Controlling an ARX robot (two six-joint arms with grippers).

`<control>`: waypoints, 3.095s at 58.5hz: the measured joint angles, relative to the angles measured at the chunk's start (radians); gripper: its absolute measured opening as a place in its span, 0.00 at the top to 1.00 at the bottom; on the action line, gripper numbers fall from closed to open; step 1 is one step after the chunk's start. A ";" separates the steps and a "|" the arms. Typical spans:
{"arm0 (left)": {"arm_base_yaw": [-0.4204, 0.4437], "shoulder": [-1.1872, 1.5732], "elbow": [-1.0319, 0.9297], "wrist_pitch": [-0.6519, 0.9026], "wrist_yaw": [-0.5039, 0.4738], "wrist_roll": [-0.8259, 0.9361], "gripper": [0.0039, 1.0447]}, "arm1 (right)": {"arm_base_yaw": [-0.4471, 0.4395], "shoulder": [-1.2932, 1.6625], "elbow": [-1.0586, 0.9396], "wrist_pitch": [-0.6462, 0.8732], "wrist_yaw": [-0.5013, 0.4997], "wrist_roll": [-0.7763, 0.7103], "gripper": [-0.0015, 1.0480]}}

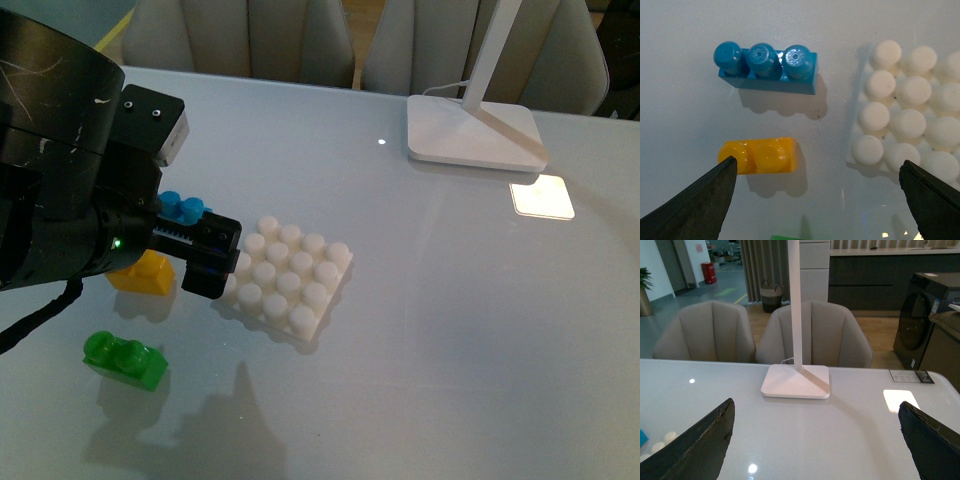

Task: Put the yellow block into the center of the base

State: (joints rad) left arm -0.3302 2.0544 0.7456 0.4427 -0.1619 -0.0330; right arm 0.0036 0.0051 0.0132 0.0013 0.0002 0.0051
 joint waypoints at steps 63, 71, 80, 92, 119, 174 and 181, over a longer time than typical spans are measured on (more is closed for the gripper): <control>0.087 0.195 0.148 -0.058 -0.034 -0.039 0.07 | 0.000 0.000 0.000 0.000 0.000 0.000 0.08; 0.095 0.217 0.157 -0.060 -0.047 -0.039 0.07 | 0.000 0.000 0.000 0.000 0.000 0.000 0.08; 0.105 0.231 0.161 -0.062 -0.056 -0.039 0.07 | 0.000 0.000 0.000 0.000 0.000 0.000 0.08; 0.116 0.238 0.173 -0.070 -0.069 -0.039 0.07 | 0.000 0.000 0.000 0.000 0.000 0.000 0.08; 0.122 0.274 0.208 -0.109 -0.070 -0.051 0.07 | 0.000 0.000 0.000 0.000 0.000 0.000 0.08; 0.122 0.275 0.215 -0.124 -0.055 -0.071 0.28 | 0.000 0.000 0.000 0.000 0.000 0.000 0.08; 0.122 0.276 0.219 -0.124 -0.055 -0.072 0.33 | 0.000 0.000 0.000 0.000 0.000 0.000 0.08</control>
State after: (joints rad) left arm -0.2085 2.3302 0.9642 0.3183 -0.2165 -0.1055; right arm 0.0036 0.0051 0.0132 0.0013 0.0002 0.0051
